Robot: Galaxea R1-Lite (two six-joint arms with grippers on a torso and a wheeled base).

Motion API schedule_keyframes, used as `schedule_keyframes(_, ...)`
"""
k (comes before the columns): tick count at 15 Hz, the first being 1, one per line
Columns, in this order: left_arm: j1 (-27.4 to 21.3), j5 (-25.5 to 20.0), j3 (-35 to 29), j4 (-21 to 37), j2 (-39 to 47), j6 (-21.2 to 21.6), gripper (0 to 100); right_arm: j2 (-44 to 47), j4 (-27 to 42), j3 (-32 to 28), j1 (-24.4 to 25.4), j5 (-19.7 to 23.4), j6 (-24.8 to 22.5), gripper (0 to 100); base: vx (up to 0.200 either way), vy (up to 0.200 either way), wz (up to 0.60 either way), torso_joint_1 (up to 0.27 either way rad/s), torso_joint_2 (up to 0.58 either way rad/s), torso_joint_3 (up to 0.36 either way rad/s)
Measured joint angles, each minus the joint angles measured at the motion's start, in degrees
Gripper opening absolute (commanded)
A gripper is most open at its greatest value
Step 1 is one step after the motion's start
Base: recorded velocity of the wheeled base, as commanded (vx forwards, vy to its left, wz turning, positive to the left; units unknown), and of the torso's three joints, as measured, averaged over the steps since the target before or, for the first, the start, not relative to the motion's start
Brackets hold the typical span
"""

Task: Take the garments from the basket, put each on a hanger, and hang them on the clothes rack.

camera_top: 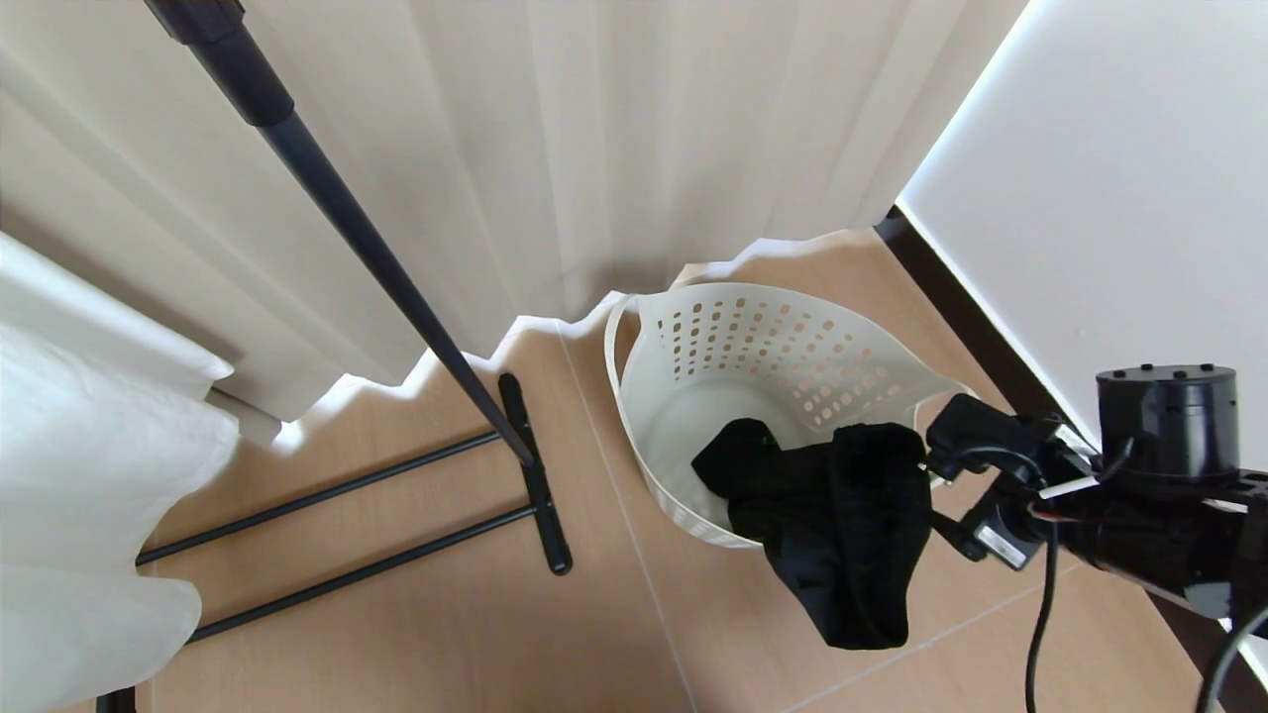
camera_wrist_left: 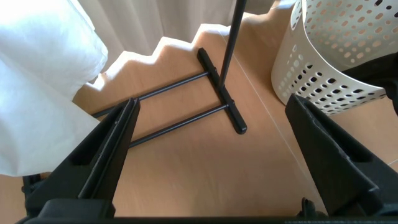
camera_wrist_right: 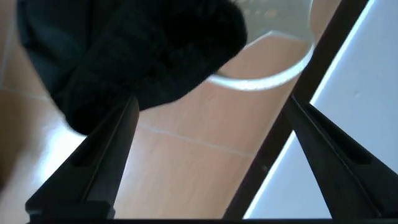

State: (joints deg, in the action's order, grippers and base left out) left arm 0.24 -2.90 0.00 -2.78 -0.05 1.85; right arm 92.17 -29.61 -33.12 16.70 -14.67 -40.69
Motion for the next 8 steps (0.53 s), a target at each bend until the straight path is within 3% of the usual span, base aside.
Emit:
schedule_keyframes(2,0.0,0.0,0.0,0.0,0.0,0.0,100,6.6,-9.4,-1.9,-1.8,0.0,-4.9,100,0.000,0.000,0.00,0.000,0.00,0.000)
schedule_keyframes(5,0.0,0.0,0.0,0.0,0.0,0.0,100,15.7,-21.8,-5.0,-3.8,-0.2,-7.8,100,0.000,0.000,0.00,0.000,0.00,0.000)
schedule_keyframes(8,0.0,0.0,0.0,0.0,0.0,0.0,100,19.8,-22.7,-6.8,-4.9,-0.3,-8.3,100,0.000,0.000,0.00,0.000,0.00,0.000)
